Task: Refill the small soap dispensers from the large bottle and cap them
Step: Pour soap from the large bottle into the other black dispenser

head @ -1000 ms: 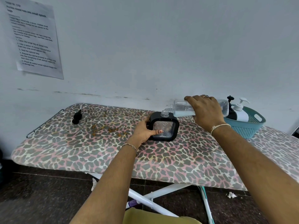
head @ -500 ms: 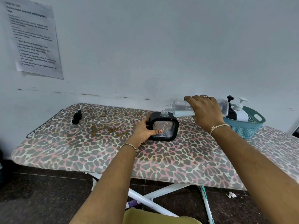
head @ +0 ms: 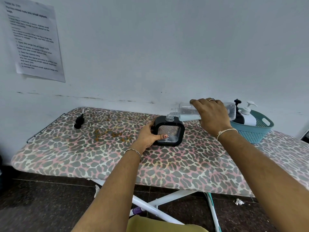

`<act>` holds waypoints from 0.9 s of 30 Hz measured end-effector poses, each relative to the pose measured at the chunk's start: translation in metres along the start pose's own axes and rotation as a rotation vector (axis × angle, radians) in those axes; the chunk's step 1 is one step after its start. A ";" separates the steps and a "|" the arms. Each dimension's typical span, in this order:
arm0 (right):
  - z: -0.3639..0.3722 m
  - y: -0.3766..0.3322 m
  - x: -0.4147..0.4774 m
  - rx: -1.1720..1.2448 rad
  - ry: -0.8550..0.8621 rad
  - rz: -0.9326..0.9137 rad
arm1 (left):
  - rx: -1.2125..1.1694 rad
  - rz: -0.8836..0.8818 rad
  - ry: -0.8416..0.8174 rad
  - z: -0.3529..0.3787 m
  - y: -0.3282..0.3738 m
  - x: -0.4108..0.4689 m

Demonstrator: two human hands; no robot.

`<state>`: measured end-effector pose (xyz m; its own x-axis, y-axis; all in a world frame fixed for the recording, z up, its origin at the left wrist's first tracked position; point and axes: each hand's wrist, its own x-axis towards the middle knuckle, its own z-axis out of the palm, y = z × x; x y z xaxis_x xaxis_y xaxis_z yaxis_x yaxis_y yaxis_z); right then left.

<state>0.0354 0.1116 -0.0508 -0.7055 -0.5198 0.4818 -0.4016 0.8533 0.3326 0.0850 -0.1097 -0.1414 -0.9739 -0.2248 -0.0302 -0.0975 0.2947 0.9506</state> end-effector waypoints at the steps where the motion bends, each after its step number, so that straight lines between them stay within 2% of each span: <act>1: 0.000 0.000 0.000 0.001 0.001 0.000 | -0.002 0.007 -0.001 0.000 0.000 0.000; 27: -0.003 0.000 -0.002 -0.014 -0.002 0.006 | 0.006 0.014 0.000 0.000 0.001 -0.002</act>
<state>0.0382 0.1124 -0.0494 -0.7091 -0.5145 0.4822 -0.3892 0.8558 0.3408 0.0869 -0.1092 -0.1407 -0.9753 -0.2202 -0.0165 -0.0845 0.3032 0.9492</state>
